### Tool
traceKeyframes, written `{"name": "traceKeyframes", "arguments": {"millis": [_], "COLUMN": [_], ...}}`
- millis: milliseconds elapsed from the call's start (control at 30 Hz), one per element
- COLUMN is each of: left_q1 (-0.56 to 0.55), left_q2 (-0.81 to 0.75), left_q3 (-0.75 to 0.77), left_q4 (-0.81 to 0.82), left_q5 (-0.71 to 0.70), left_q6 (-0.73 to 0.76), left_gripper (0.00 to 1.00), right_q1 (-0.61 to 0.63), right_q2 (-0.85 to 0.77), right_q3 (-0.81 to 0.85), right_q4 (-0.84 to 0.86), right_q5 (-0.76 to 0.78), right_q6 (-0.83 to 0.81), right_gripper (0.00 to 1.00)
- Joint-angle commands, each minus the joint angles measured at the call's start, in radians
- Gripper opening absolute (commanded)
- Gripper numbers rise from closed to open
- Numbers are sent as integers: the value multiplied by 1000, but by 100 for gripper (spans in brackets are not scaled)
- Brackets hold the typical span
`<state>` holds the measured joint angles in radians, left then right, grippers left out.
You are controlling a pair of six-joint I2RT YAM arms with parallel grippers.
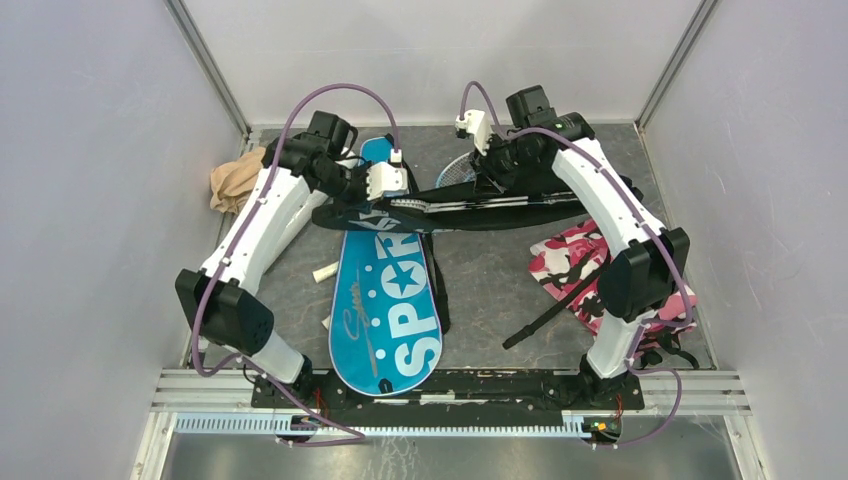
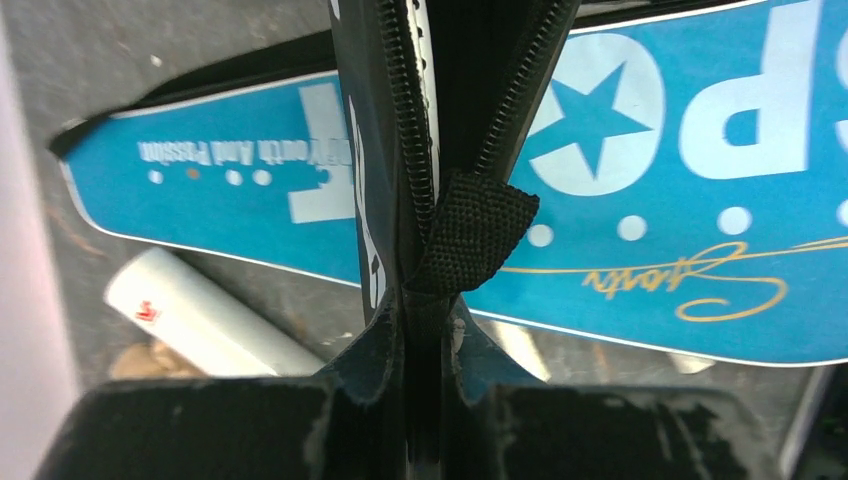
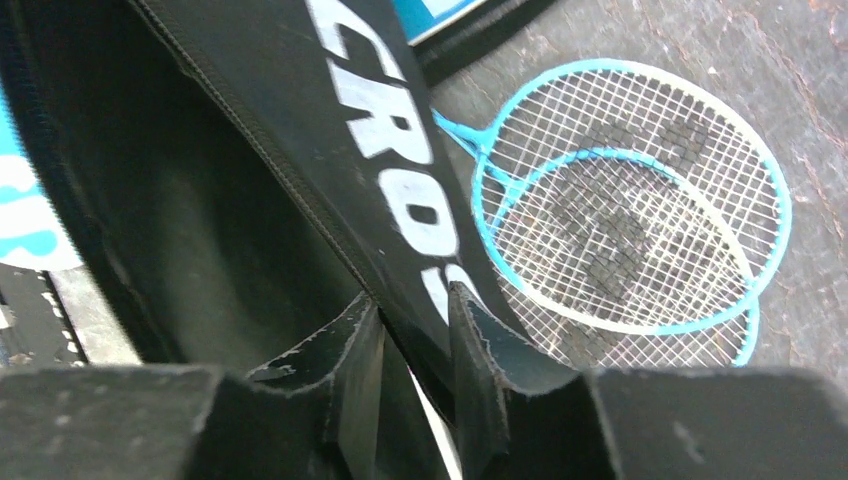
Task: Pack up the badminton gear
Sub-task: Adjust the racket bag at the center of the board.
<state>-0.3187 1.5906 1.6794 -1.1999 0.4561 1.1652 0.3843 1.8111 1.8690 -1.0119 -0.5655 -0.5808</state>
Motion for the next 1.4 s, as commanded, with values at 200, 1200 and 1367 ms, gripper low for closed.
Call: {"name": "traceKeyframes", "arguments": {"millis": [200, 1200, 1367], "left_q1": [-14, -102, -102], "left_q2": [-164, 87, 91], "left_q3": [-176, 138, 141], "left_q4": [142, -97, -101], "left_q5": [65, 91, 105], "left_q6": [-224, -234, -233], "left_gripper": [3, 5, 5], "right_q1": [-13, -41, -41], "right_q2": [-41, -312, -292], "right_q3": [-38, -392, -415], "right_q4": [-9, -51, -36], "right_q5": [136, 17, 42], "right_q6": [-85, -343, -367], "right_gripper": [55, 87, 87]}}
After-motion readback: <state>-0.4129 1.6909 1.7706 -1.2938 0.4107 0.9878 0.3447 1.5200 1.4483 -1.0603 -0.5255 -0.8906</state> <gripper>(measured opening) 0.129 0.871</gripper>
